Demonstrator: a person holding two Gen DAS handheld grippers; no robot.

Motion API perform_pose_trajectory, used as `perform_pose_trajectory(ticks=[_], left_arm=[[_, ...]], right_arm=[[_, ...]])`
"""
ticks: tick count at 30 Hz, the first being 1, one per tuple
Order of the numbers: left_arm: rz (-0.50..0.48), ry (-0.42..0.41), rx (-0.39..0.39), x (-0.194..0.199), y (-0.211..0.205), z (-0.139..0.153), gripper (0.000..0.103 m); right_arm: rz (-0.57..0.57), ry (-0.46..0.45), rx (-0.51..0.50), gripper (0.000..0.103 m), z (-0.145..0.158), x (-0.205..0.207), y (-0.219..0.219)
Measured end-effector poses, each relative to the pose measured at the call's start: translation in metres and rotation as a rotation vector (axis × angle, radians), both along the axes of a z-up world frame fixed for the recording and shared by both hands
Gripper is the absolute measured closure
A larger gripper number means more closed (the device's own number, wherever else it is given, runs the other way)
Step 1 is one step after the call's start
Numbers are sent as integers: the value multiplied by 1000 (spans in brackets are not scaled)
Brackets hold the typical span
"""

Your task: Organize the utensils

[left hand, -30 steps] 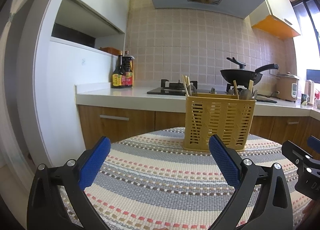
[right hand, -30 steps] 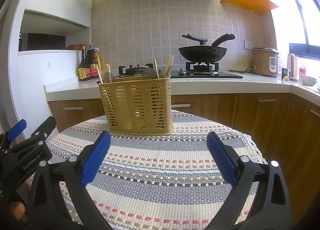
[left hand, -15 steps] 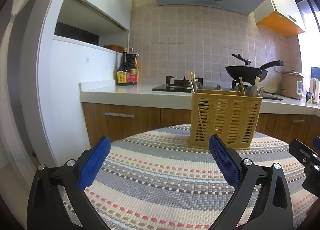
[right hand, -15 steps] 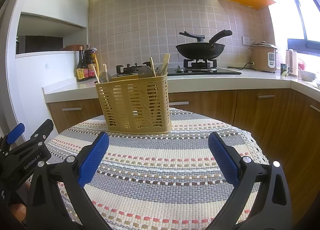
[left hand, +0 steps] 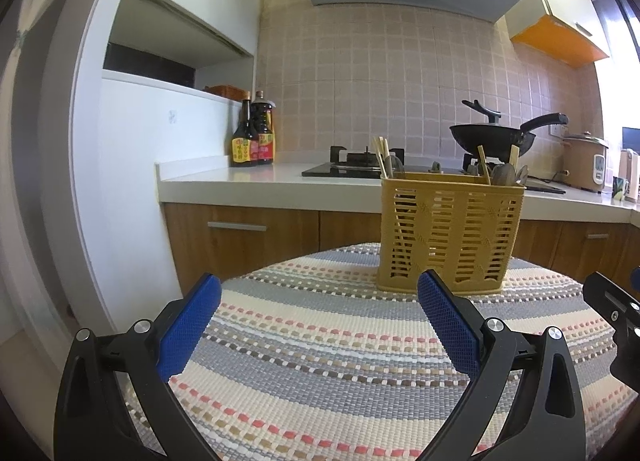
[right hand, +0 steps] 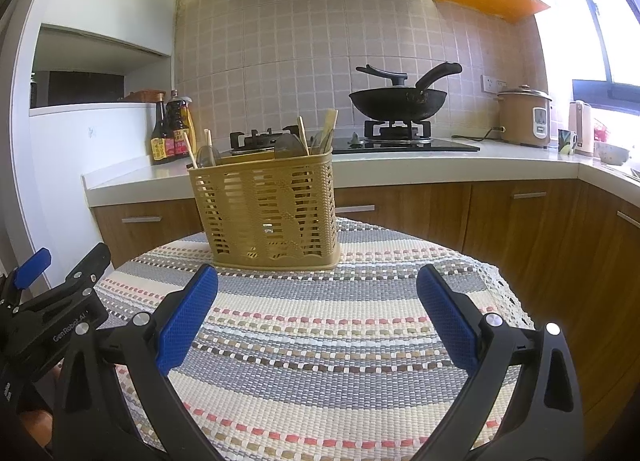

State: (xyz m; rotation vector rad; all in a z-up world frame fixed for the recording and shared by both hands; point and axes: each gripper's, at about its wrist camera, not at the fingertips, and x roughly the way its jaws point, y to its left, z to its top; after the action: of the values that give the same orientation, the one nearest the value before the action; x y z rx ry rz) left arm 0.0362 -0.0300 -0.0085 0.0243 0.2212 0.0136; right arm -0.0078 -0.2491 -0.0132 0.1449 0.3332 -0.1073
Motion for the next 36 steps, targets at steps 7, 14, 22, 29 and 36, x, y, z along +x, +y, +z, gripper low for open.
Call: perform_pose_trajectory(ticks=[7, 14, 22, 29, 36], left_arm=[[3, 3, 3, 1, -1, 0, 8], [7, 13, 4, 2, -1, -1, 8], [-7, 18, 9, 3, -4, -1, 8], [-37, 2, 18, 0, -7, -1, 8], [-41, -6, 42, -3, -11, 0, 8]], right_arm=[[0, 2, 2, 8, 0, 0, 0], [0, -1, 1, 8, -1, 0, -1], [2, 1, -2, 8, -1, 1, 0], [-4, 2, -8, 8, -2, 1, 1], [-8, 7, -2, 8, -2, 1, 0]])
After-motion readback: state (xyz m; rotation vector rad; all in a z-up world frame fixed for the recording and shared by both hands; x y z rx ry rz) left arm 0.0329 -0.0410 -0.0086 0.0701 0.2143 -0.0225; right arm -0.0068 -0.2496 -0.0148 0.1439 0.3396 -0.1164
